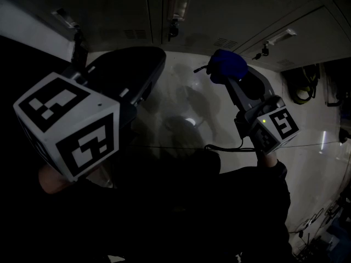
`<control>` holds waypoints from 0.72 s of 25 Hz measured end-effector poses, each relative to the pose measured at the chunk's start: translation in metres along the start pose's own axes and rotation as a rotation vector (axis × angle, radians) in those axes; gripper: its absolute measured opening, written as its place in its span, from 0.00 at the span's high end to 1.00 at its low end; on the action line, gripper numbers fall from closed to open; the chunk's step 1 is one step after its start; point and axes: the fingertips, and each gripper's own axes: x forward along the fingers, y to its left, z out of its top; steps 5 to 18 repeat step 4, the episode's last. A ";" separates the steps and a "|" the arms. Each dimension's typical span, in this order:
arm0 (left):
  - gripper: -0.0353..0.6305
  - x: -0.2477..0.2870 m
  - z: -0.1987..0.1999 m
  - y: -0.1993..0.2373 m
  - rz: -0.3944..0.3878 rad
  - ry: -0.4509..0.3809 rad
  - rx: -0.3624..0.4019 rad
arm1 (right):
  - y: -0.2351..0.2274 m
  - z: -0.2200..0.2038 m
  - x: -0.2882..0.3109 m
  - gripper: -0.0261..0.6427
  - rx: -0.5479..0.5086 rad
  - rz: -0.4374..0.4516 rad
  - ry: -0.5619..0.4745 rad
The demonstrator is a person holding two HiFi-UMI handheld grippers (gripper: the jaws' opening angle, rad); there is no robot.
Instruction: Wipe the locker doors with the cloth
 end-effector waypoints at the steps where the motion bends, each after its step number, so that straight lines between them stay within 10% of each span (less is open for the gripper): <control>1: 0.98 0.000 0.000 0.000 0.000 0.001 0.000 | 0.000 0.000 0.000 0.78 -0.001 0.001 0.000; 18: 0.98 0.001 0.000 0.000 -0.001 0.002 0.000 | 0.001 0.001 0.000 0.78 -0.003 0.004 0.000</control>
